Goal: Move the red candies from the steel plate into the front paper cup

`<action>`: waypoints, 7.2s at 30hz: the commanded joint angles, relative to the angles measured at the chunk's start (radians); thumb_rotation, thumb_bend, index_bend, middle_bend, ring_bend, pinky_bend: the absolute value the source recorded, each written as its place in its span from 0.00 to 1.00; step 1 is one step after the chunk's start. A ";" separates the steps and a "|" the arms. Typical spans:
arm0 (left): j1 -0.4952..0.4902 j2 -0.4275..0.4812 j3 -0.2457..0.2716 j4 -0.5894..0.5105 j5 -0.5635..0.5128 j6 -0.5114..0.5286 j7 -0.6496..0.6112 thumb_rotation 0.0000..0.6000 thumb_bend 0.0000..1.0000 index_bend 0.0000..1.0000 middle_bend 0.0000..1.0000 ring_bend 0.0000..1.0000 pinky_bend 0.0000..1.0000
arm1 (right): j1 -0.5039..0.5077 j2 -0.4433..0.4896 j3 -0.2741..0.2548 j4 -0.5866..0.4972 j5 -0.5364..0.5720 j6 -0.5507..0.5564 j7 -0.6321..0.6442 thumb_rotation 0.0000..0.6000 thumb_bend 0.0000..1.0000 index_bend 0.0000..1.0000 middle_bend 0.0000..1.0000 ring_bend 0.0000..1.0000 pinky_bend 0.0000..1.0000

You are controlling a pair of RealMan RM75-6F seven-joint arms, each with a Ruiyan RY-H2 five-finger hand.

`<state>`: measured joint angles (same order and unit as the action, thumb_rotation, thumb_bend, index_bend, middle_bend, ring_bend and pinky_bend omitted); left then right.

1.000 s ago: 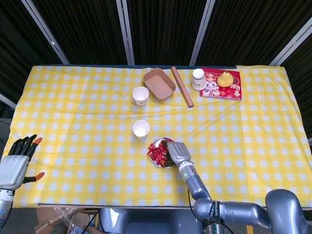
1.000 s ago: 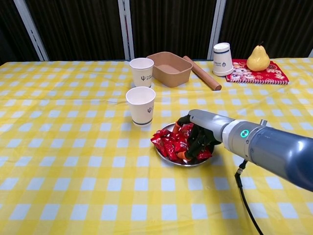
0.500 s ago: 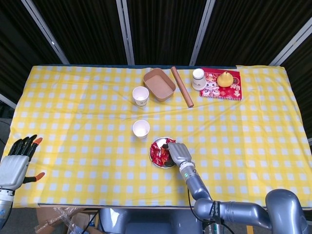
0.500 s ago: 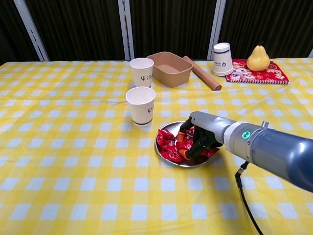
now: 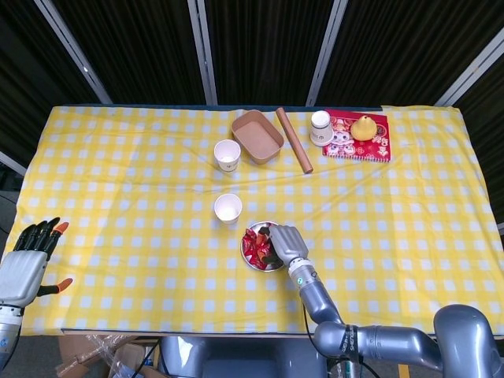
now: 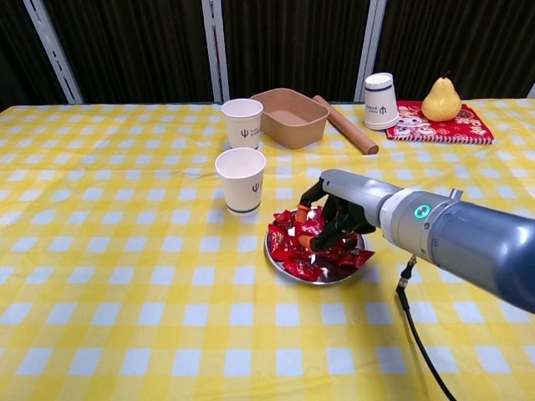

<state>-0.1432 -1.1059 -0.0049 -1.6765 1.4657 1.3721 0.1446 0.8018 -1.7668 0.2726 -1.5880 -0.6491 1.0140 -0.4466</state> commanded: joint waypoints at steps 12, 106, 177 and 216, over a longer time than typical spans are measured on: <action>0.001 -0.001 -0.002 0.000 0.000 0.005 0.001 1.00 0.00 0.00 0.00 0.00 0.00 | 0.027 0.062 0.055 -0.107 0.000 0.061 -0.044 1.00 0.61 0.64 0.87 1.00 0.95; -0.011 -0.018 -0.019 0.010 -0.045 -0.010 0.038 1.00 0.00 0.00 0.00 0.00 0.00 | 0.300 0.048 0.168 0.015 0.090 0.090 -0.086 1.00 0.32 0.25 0.87 0.99 0.93; -0.004 -0.023 -0.022 0.000 -0.055 0.002 0.051 1.00 0.00 0.00 0.00 0.00 0.00 | 0.051 0.095 -0.107 -0.064 0.118 0.069 -0.132 1.00 0.32 0.22 0.82 0.94 0.91; -0.006 -0.019 -0.024 -0.002 -0.060 -0.004 0.042 1.00 0.00 0.02 0.00 0.00 0.00 | 0.043 0.050 -0.039 -0.025 0.016 0.034 -0.065 1.00 0.60 0.61 0.82 0.97 0.91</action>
<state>-0.1492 -1.1253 -0.0286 -1.6785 1.4058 1.3681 0.1862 0.8425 -1.7200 0.2293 -1.6081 -0.6303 1.0456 -0.5089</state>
